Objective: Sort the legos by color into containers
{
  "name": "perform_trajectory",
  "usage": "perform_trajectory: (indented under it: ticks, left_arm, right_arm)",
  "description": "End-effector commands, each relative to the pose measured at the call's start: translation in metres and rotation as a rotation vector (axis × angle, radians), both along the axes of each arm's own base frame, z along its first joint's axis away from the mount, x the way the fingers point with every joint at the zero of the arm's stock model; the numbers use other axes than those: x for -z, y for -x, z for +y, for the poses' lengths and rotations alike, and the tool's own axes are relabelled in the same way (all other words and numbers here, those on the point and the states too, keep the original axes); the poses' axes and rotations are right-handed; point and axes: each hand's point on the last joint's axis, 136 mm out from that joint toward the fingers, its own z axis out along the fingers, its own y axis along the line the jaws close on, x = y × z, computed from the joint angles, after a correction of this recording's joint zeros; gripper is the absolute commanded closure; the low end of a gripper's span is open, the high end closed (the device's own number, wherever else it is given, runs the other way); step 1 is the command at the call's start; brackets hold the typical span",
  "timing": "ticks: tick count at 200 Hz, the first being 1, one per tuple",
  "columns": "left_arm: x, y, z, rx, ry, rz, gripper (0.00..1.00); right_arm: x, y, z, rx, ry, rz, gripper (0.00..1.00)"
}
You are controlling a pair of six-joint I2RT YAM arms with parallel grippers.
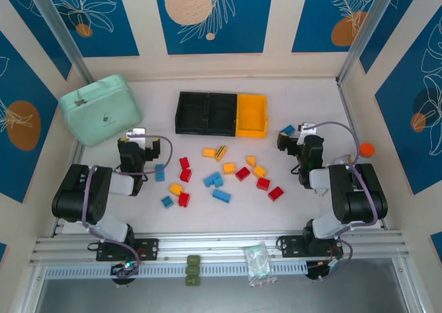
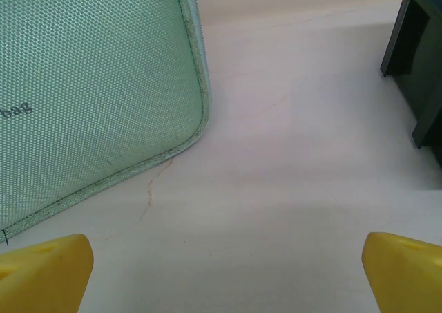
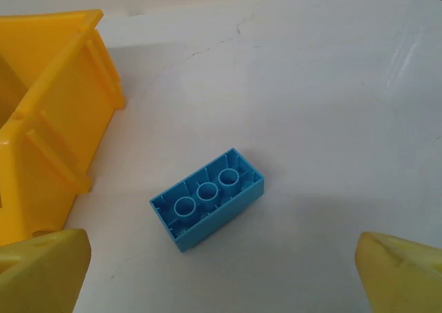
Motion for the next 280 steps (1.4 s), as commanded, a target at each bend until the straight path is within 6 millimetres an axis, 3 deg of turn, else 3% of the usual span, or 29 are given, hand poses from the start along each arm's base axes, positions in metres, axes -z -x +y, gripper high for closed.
perform_trajectory:
  ticks: [1,202,234,280]
  left_arm:
    - [-0.005,-0.003,0.001,0.005,0.008,-0.015,0.01]
    - [-0.005,-0.003,0.001,0.008,0.011,-0.013,0.00]
    - [-0.021,0.000,0.002,0.002,0.004,-0.016,0.01]
    - [-0.056,0.007,0.012,-0.092,0.072,0.099,0.01]
  right_arm:
    - [-0.010,-0.005,0.005,-0.022,0.000,-0.029,0.01]
    - [-0.010,-0.005,0.004,-0.022,-0.004,-0.031,0.01]
    - [-0.039,-0.009,0.006,-0.036,-0.018,0.025,0.01]
    - [-0.088,0.009,0.013,-0.050,-0.167,0.023,0.01]
